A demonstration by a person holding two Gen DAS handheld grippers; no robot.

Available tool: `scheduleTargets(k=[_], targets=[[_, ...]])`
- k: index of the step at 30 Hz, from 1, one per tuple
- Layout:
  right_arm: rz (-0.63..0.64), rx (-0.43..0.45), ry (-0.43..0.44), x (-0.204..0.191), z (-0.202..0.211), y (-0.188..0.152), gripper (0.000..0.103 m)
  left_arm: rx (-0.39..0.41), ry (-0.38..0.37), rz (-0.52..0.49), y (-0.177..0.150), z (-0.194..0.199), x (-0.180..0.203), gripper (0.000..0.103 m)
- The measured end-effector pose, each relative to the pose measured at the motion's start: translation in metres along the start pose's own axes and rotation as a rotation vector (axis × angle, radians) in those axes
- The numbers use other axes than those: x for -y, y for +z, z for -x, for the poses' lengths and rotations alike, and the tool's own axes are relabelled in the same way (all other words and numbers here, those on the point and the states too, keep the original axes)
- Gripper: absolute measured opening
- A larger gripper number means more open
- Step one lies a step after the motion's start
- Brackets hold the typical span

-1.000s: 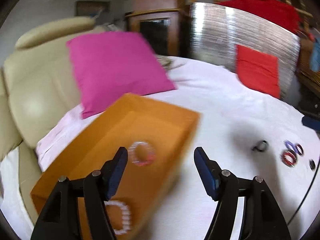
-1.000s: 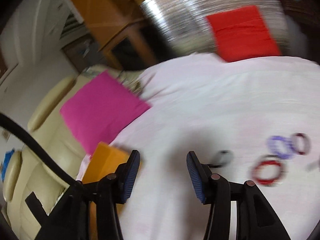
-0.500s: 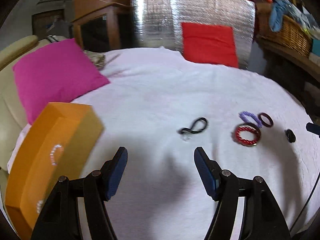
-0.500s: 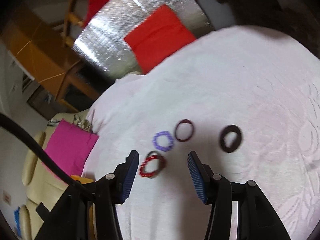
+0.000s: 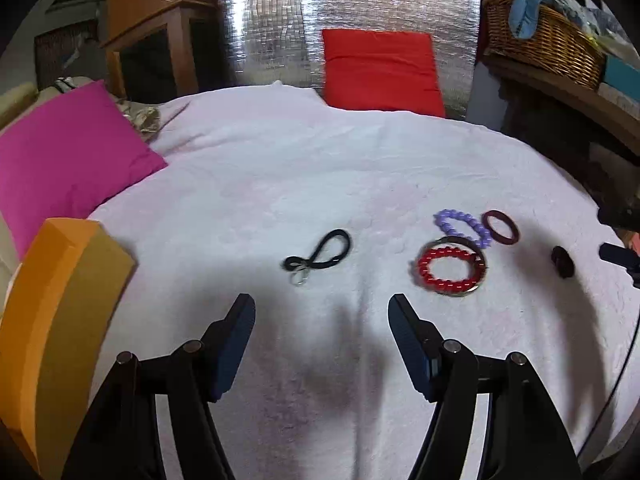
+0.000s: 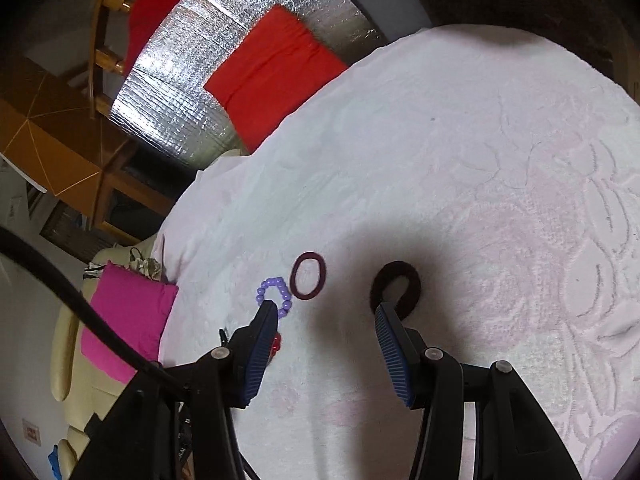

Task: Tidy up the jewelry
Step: 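Move both open tools back over the remaining jewelry, then grasp the silver bangle rim with the left tool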

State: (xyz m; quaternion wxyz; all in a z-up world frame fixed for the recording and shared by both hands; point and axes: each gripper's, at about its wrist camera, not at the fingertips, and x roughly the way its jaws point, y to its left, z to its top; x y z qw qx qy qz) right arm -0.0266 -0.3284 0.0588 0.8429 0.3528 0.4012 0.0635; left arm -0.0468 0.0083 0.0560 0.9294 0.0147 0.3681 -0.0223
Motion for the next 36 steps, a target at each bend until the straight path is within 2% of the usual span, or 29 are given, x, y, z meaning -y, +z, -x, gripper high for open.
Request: scheduleTargets(k=[3, 5, 8, 12, 24, 33, 34, 35, 36], targets=[[-0.001, 0.017, 0.005, -0.001, 0.002, 0.002, 0.055, 0.003, -0.062, -0.021, 0.0, -0.001, 0.009, 0.072], [-0.006, 0.023, -0.003, 0.004, 0.004, 0.003, 0.055, 0.007, -0.111, -0.02, 0.002, -0.001, 0.015, 0.081], [-0.016, 0.019, -0.019, 0.01, 0.003, 0.004, 0.055, 0.005, -0.198, -0.031, 0.006, -0.006, 0.028, 0.086], [-0.027, 0.019, -0.024, 0.015, 0.004, 0.006, 0.055, -0.043, -0.274, -0.029, 0.013, -0.026, 0.049, 0.087], [-0.009, 0.002, -0.012, 0.009, -0.002, 0.005, 0.055, -0.135, -0.3, 0.01, 0.031, -0.086, 0.068, 0.087], [0.025, -0.02, -0.019, 0.002, -0.011, 0.002, 0.055, -0.106, -0.285, -0.058, 0.035, -0.093, 0.082, 0.087], [0.024, -0.02, -0.02, 0.003, -0.011, 0.002, 0.055, -0.1, -0.292, -0.063, 0.035, -0.093, 0.083, 0.084], [0.021, -0.019, -0.022, 0.004, -0.011, 0.002, 0.055, -0.095, -0.297, -0.071, 0.035, -0.093, 0.084, 0.075], [0.018, -0.018, -0.023, 0.005, -0.01, 0.002, 0.055, -0.093, -0.293, -0.082, 0.035, -0.092, 0.085, 0.07]])
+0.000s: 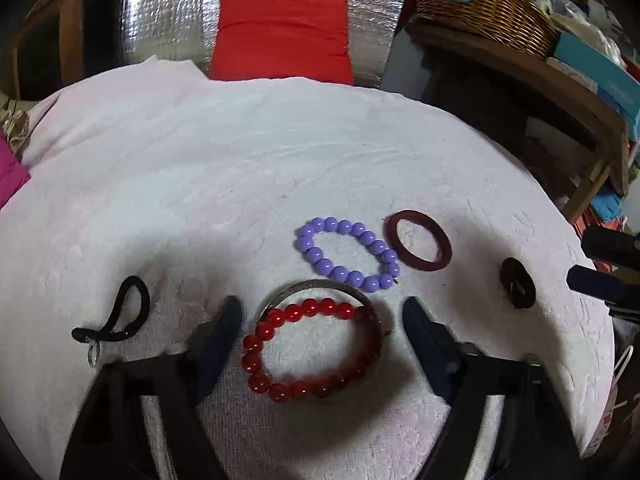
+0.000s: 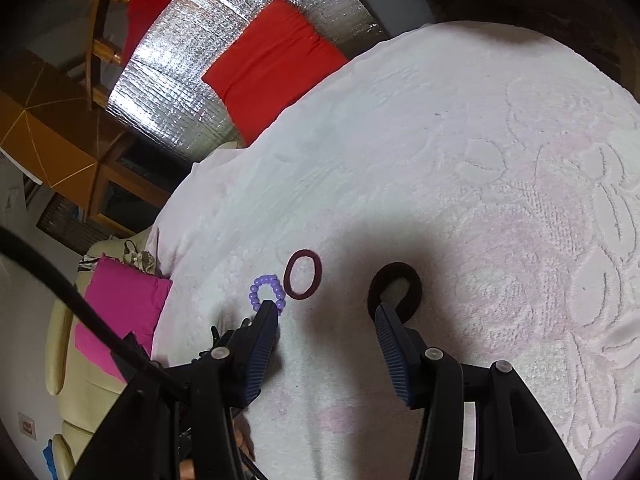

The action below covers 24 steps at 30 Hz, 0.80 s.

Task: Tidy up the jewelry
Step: 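Grasp the silver bangle rim with the left tool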

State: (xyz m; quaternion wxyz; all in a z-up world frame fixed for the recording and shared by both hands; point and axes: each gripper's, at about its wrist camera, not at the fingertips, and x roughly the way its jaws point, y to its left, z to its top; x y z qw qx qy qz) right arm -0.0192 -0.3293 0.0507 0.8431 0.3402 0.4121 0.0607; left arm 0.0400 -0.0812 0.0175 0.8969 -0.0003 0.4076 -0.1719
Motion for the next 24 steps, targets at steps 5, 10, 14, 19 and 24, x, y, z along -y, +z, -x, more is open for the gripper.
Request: scheduleTargets(k=[5, 10, 14, 19, 24], targets=[[-0.012, 0.011, -0.001, 0.003, 0.004, 0.001, 0.055, 0.014, -0.006, -0.008, 0.0, 0.005, -0.002, 0.062], [-0.009, 0.02, 0.0, 0.003, 0.005, 0.002, 0.055, 0.052, -0.003, -0.025, 0.001, 0.023, -0.001, 0.062], [-0.017, 0.029, -0.004, 0.006, 0.007, 0.004, 0.055, 0.1, -0.007, -0.026, 0.003, 0.047, -0.004, 0.062], [-0.033, 0.036, -0.043, 0.016, 0.005, 0.011, 0.055, 0.124, -0.005, -0.034, -0.001, 0.07, -0.006, 0.062], [-0.032, 0.027, -0.078, 0.018, -0.004, 0.017, 0.054, 0.125, 0.037, -0.041, -0.006, 0.083, -0.016, 0.062]])
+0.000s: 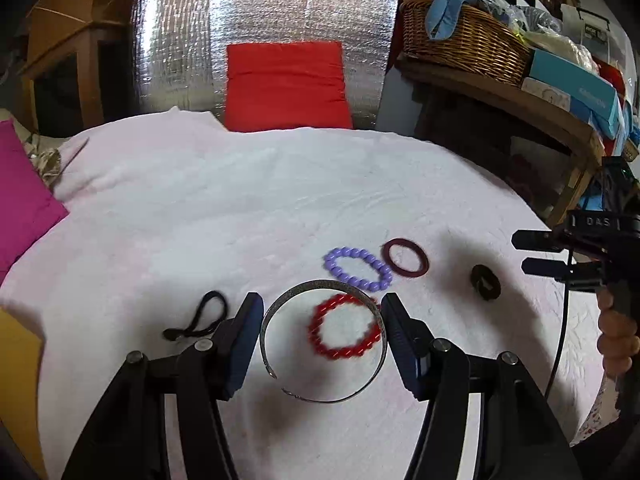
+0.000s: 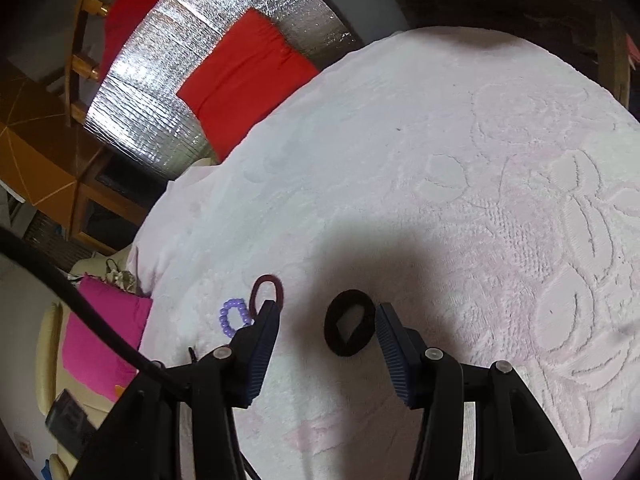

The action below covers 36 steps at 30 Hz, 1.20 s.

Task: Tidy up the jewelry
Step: 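Grasp the silver bangle rim with the left tool, then grasp and lift the black hair tie with the right tool while the left holds the bangle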

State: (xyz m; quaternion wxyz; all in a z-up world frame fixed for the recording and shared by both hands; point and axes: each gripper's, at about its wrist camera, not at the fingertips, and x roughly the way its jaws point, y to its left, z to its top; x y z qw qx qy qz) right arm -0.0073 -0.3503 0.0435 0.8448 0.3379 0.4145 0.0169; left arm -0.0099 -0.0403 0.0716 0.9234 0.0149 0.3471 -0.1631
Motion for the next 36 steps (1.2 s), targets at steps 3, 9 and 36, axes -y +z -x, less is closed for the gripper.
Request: scheduleTargets(k=[3, 9, 36], targets=[[0.023, -0.006, -0.036, -0.004, -0.009, 0.001, 0.053, -0.015, 0.028, 0.01, -0.003, 0.002, -0.01, 0.062], [0.069, -0.036, -0.158, -0.009, -0.034, -0.001, 0.05, -0.032, 0.067, 0.045, -0.009, 0.007, -0.032, 0.062], [0.245, -0.145, -0.033, -0.069, -0.045, -0.061, 0.013, -0.072, 0.19, 0.03, -0.02, 0.011, -0.041, 0.063]])
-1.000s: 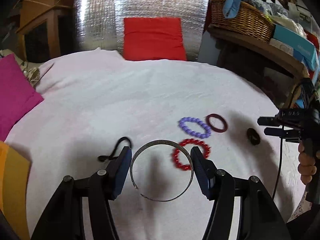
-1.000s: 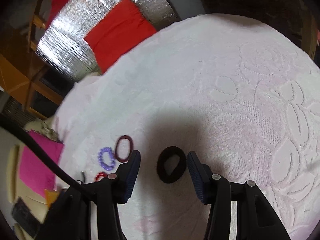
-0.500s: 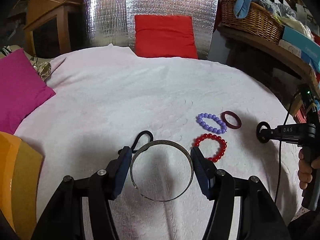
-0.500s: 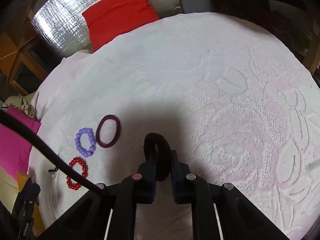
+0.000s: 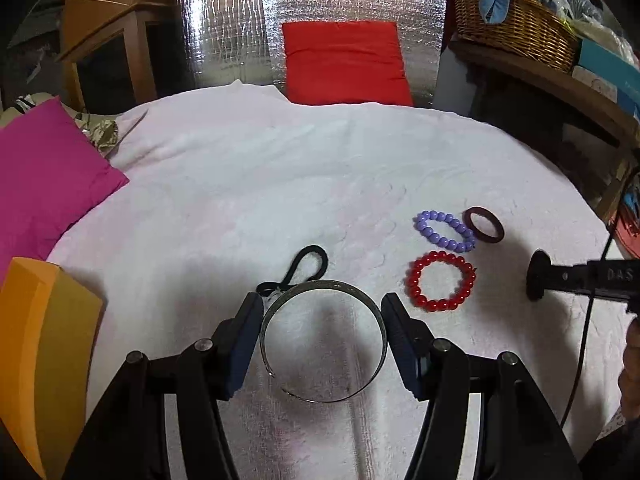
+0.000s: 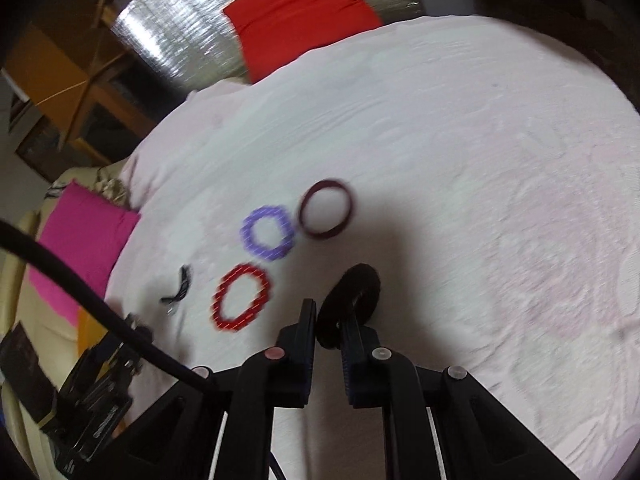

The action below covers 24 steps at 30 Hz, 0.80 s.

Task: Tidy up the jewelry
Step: 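Grasp and lift the black hair tie with the right tool while the left holds the bangle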

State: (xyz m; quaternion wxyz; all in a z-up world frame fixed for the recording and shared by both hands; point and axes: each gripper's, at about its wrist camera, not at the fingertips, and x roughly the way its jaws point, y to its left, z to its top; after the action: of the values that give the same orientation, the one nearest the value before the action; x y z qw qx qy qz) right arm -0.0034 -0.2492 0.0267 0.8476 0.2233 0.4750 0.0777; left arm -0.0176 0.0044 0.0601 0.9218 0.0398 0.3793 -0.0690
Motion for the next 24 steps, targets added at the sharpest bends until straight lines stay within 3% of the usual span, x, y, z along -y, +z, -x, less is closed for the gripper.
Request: scheduleTargets(k=[15, 24], targets=[[0.121, 0.003, 0.11, -0.048, -0.003, -0.021, 0.013, -0.001, 0.117, -0.007, -0.002, 0.001, -0.013, 0.063], [0.11, 0.014, 0.075, -0.046, -0.001, -0.018, 0.013, 0.015, 0.155, -0.025, -0.003, 0.007, -0.017, 0.063]])
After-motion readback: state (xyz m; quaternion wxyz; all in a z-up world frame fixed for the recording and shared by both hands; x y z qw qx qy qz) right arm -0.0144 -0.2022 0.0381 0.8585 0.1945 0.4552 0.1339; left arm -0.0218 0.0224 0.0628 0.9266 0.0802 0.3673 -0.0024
